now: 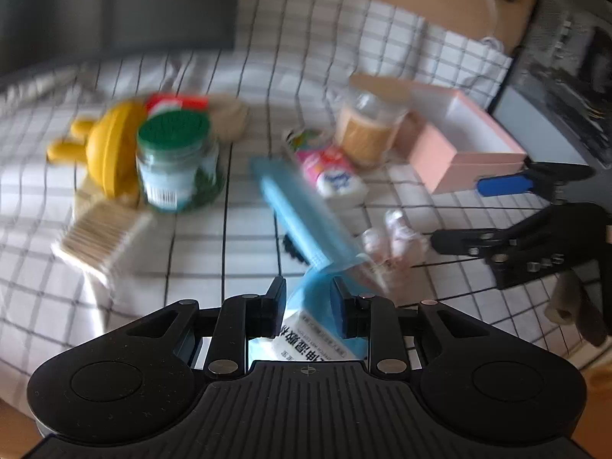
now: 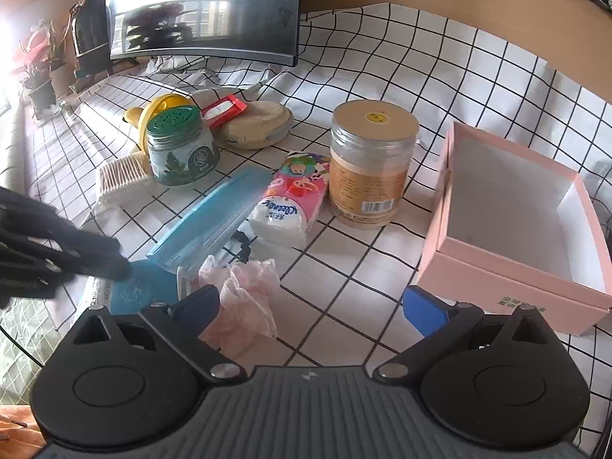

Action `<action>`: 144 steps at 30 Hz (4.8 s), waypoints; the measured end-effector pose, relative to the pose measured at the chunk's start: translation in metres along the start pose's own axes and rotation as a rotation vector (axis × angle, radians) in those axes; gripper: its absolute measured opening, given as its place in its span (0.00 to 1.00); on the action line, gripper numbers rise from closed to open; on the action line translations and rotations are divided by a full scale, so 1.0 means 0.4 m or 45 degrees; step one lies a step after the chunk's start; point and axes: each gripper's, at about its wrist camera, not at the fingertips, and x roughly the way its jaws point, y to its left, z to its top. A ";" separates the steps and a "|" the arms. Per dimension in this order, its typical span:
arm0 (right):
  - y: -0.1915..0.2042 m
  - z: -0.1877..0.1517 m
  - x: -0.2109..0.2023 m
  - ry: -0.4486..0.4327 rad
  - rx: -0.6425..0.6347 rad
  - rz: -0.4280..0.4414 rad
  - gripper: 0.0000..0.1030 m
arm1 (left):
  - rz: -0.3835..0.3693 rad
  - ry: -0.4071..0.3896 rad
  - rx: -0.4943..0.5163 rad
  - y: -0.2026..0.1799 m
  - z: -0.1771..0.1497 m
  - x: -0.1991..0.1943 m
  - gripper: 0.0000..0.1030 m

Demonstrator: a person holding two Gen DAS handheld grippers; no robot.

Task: Organize soft objects
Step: 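Grasp the blue wet-wipes pack with the left tool while the right tool grasps the pink scrunchie, then carry wipes and scrunchie into the pink box and open both tools, then grasp the blue face mask with the left tool while the right tool grasps the black hair tie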

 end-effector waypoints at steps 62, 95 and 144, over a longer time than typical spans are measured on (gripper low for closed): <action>-0.228 -0.087 -0.217 0.051 0.223 -0.071 0.16 | -0.351 0.223 0.257 -0.265 0.050 0.058 0.54; -0.442 -0.073 -0.166 -0.149 0.272 -0.330 0.65 | -0.313 0.037 -0.157 -0.446 0.525 0.553 0.52; -0.115 -0.123 0.072 0.180 0.211 0.057 1.00 | 0.232 0.037 -0.248 -0.027 0.128 0.323 0.24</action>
